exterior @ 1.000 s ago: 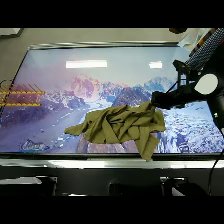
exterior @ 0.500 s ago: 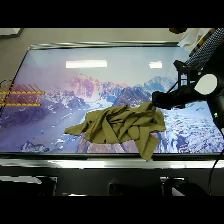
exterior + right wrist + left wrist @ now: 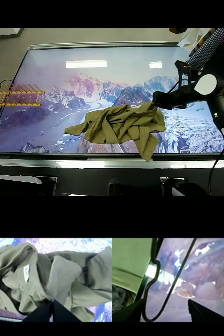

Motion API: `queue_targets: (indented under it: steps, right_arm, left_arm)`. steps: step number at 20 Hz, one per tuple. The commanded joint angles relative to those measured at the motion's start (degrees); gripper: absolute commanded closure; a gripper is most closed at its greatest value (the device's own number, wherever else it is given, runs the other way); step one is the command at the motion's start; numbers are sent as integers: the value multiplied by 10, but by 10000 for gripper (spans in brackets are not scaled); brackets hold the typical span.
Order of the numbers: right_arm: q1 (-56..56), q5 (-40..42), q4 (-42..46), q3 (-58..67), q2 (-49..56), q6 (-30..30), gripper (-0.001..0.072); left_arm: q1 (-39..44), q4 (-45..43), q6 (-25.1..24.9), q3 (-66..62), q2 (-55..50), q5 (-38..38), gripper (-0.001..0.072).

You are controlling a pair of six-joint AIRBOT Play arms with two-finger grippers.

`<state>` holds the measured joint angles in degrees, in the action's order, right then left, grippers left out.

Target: Fold the clothes and pants, and hang the long-sleeved shirts on hangers.

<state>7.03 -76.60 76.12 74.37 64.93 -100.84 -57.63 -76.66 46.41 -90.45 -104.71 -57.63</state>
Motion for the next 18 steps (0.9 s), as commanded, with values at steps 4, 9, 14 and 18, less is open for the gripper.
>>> queue_targets:
  steps: [4, 9, 14, 18]
  right_arm:
    - [0, 0, 11, 0, 0, -5, 685]
    - [0, 0, 17, 0, 0, -5, 685]
    - [0, 0, 18, 0, 0, -5, 685]
    - [0, 0, 27, 0, 0, -5, 685]
  left_arm:
    - [13, 3, 1, 1, -24, -15, 109]
    - [18, 3, 1, 1, -33, -15, 109]
    - [21, 3, 16, 1, -39, -15, 114]
    - [22, 3, 16, 1, -39, -31, 532]
